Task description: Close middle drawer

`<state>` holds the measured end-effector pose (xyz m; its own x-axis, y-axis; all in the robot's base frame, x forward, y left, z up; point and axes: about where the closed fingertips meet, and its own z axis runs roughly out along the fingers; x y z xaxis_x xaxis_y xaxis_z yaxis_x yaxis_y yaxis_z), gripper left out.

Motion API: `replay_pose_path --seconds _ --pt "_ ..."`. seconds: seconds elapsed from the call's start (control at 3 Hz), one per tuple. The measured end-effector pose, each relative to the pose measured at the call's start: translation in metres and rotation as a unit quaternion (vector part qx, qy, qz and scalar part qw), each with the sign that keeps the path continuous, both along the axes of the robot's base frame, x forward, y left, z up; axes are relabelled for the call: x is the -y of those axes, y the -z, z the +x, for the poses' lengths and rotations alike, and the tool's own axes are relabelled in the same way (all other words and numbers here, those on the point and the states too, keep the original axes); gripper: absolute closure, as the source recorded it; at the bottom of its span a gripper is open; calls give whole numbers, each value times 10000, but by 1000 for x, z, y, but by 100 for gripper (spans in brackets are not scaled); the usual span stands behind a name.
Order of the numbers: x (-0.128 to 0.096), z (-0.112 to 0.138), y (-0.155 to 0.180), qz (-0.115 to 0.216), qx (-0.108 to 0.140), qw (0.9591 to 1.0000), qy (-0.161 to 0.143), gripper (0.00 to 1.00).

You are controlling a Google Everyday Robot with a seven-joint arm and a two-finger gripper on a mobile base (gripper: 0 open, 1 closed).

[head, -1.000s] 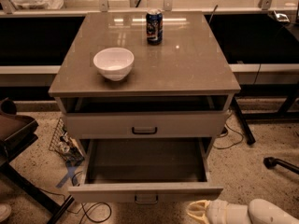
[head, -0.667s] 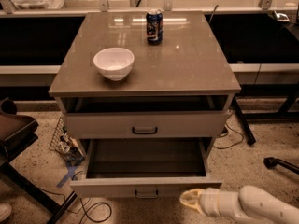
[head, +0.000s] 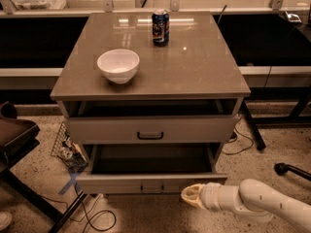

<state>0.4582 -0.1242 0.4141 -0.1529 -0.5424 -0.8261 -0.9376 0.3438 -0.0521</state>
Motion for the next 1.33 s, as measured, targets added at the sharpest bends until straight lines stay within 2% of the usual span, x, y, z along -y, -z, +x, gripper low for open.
replay_pose_path --seconds 0.33,0.67,1.0,1.33 --pt "-14 30 -13 -80 196 9998 25 100" --pt "-13 34 -12 -78 199 9998 41 100" --pt "-5 61 -5 -67 222 9996 160 100" --pt "-5 61 -5 -67 222 9996 160 100"
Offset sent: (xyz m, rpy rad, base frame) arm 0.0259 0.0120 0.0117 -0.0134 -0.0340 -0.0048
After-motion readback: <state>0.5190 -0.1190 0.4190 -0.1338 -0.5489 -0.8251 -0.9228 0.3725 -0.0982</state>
